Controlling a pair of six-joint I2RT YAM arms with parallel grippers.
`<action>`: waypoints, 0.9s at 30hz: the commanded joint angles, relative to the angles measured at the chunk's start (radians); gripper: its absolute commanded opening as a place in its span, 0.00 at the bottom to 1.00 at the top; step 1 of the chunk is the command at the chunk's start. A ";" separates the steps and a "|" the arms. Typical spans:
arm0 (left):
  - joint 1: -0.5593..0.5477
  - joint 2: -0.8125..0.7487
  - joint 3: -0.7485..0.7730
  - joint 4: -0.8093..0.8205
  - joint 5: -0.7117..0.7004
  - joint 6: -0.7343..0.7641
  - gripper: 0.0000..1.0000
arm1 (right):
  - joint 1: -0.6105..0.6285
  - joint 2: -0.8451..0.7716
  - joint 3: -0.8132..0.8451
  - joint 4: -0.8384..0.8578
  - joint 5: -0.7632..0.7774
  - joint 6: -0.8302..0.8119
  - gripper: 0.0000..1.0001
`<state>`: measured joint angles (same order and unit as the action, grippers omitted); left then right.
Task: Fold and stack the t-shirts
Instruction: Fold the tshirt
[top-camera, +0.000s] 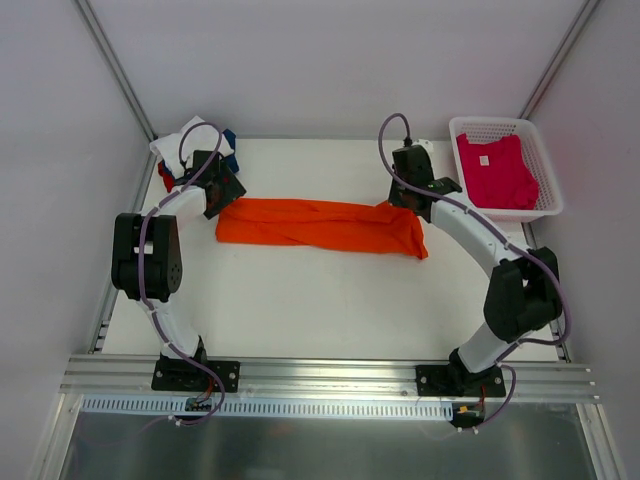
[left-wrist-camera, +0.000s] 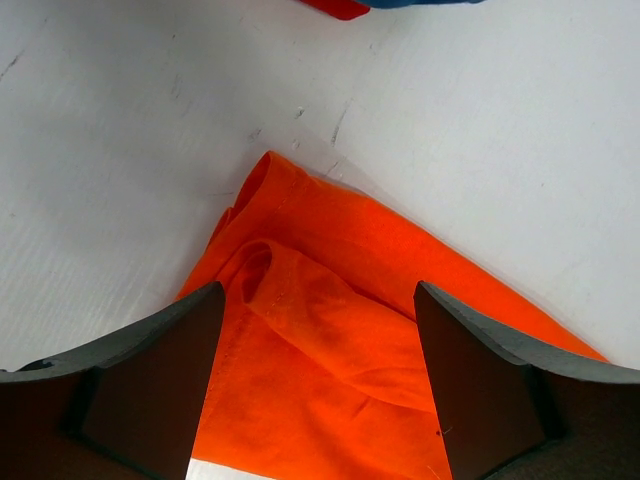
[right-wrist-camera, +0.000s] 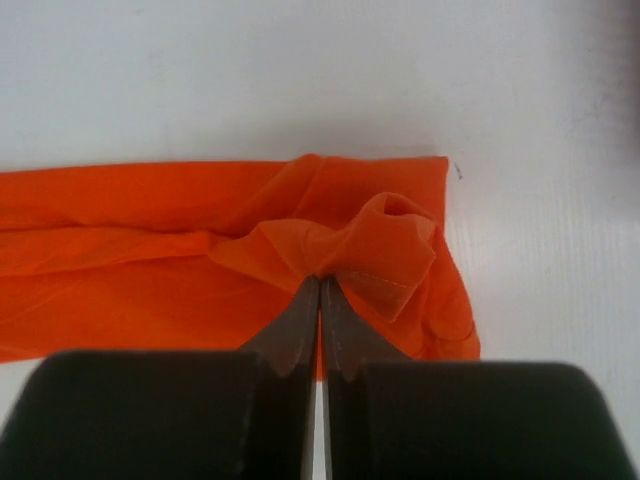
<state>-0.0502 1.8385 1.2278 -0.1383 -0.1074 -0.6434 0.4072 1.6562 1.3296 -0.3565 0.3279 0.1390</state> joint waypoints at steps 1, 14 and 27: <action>0.012 -0.033 -0.008 0.008 0.021 0.001 0.77 | 0.042 -0.087 -0.017 -0.019 0.022 0.028 0.00; 0.012 -0.041 -0.010 0.006 0.041 0.004 0.77 | 0.148 -0.165 -0.115 -0.091 0.025 0.105 0.21; 0.010 -0.012 0.015 0.008 0.104 0.027 0.77 | 0.193 -0.250 -0.086 -0.139 0.066 0.071 0.33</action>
<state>-0.0502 1.8385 1.2278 -0.1383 -0.0486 -0.6415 0.5888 1.4273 1.1923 -0.4793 0.3614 0.2279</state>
